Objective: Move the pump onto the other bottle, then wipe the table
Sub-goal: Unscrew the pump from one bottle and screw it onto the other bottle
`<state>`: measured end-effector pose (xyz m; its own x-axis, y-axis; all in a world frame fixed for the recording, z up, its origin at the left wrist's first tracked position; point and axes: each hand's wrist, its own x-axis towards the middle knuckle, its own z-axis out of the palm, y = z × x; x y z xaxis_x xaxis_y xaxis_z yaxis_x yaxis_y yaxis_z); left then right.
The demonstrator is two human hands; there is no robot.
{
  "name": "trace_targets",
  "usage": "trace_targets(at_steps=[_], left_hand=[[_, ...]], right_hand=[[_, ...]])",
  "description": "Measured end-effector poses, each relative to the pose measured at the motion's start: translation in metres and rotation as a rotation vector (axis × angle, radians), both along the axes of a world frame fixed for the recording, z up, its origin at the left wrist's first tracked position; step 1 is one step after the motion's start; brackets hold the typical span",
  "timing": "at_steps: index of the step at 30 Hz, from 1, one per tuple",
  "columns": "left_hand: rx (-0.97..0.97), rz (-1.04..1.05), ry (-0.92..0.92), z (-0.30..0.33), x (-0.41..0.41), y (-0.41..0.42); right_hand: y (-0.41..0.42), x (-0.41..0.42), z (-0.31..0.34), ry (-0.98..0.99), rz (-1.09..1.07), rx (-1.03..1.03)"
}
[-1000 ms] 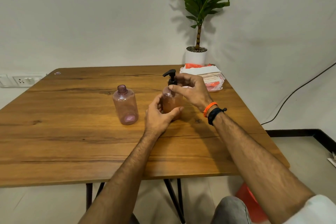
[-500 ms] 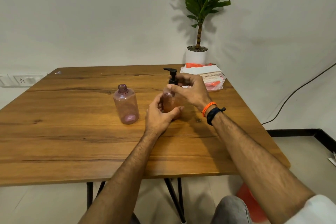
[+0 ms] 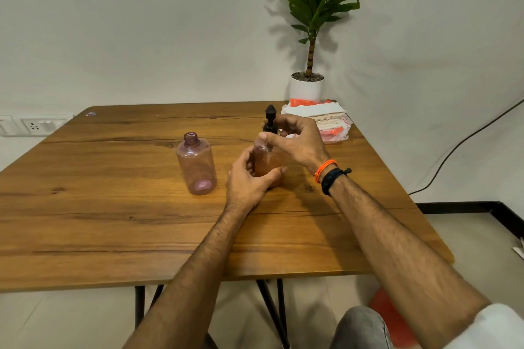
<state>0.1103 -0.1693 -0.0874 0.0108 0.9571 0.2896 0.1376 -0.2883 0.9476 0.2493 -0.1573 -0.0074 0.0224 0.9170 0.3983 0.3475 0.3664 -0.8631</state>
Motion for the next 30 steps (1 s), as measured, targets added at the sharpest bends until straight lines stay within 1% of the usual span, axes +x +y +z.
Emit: trace_targets(at_steps=[3, 10, 17, 25, 30], left_hand=[[-0.011, 0.006, -0.01, -0.001, 0.0, 0.002], [-0.008, 0.032, 0.011, 0.0, 0.0, 0.001], [0.016, 0.078, 0.048, 0.005, 0.002, -0.005], [0.057, 0.161, 0.102, 0.003, 0.006, -0.008], [0.029, 0.143, 0.099, 0.005, 0.006, -0.008]], right_hand=[[0.0, 0.0, 0.001, 0.018, 0.018, 0.006], [0.002, -0.002, 0.003, 0.027, -0.043, -0.032], [-0.001, -0.011, -0.001, 0.019, -0.14, 0.028], [-0.006, -0.025, -0.006, 0.006, -0.309, 0.073], [-0.01, -0.027, -0.004, 0.028, -0.311, 0.044]])
